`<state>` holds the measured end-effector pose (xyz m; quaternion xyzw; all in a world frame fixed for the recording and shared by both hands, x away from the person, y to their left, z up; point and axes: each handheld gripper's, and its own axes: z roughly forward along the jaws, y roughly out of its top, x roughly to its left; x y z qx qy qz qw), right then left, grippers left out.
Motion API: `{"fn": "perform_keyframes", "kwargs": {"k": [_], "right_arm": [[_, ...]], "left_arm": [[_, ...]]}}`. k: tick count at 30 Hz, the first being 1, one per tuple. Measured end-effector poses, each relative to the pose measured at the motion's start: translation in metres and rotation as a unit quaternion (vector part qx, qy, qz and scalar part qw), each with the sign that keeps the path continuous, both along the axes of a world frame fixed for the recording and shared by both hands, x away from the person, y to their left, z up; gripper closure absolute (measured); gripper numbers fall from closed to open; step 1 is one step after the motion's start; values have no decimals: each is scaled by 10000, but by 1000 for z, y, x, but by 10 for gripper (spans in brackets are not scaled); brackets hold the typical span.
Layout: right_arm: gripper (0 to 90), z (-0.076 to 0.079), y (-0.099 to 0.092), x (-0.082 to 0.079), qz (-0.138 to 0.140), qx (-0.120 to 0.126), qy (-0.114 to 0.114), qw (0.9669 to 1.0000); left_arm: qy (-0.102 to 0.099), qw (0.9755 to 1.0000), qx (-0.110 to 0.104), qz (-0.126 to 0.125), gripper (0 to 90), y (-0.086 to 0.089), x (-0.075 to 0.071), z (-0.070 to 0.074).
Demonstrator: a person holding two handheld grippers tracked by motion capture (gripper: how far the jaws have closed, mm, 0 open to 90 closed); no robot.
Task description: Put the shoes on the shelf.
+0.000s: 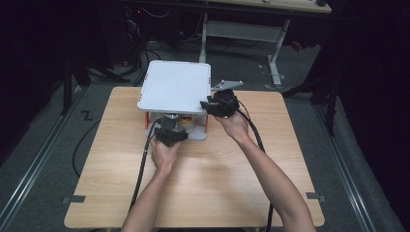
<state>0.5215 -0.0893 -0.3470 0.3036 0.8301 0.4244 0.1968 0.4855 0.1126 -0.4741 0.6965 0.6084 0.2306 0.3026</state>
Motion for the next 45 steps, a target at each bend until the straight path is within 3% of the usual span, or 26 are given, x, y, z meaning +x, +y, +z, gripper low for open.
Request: {"fn": "perform_keyframes", "kwargs": {"k": [2,3,5,8,15,18,21,25,29,32,36,45], "right_arm": [[614,0,0,0,0,0,2,10000],[614,0,0,0,-1,0,4,10000],[614,0,0,0,-4,-1,5,10000],[614,0,0,0,-5,3,6,10000],[614,1,1,0,-46,-17,11,10000],[613,1,1,0,-47,-17,19,10000],[598,1,1,0,-58,12,64,10000],[547,2,3,-2,-53,13,147,9999],[511,4,0,-2,-55,199,252,9995],[498,8,-4,-4,-66,311,252,9992],[494,12,-10,-7,-83,273,229,9993],[505,12,-33,-18,-166,467,143,9987]], "left_arm": [[-16,9999,62,109,272,-1,-2,2],[-50,10000,48,-56,273,1,-2,3],[-83,9999,33,-142,275,2,-2,5],[-154,9999,-23,44,276,1,-5,7],[-204,9998,24,62,285,1,-9,10],[-134,9994,246,-188,286,3,-11,10],[-107,9993,249,-244,287,6,-15,12],[-247,9989,228,-317,296,8,-21,19],[-330,9986,181,-359,299,11,-27,25],[-428,9980,279,-363,302,13,-31,30],[-534,9978,103,-368,303,18,-37,37],[-774,9961,12,-426,303,28,-52,54]]}}
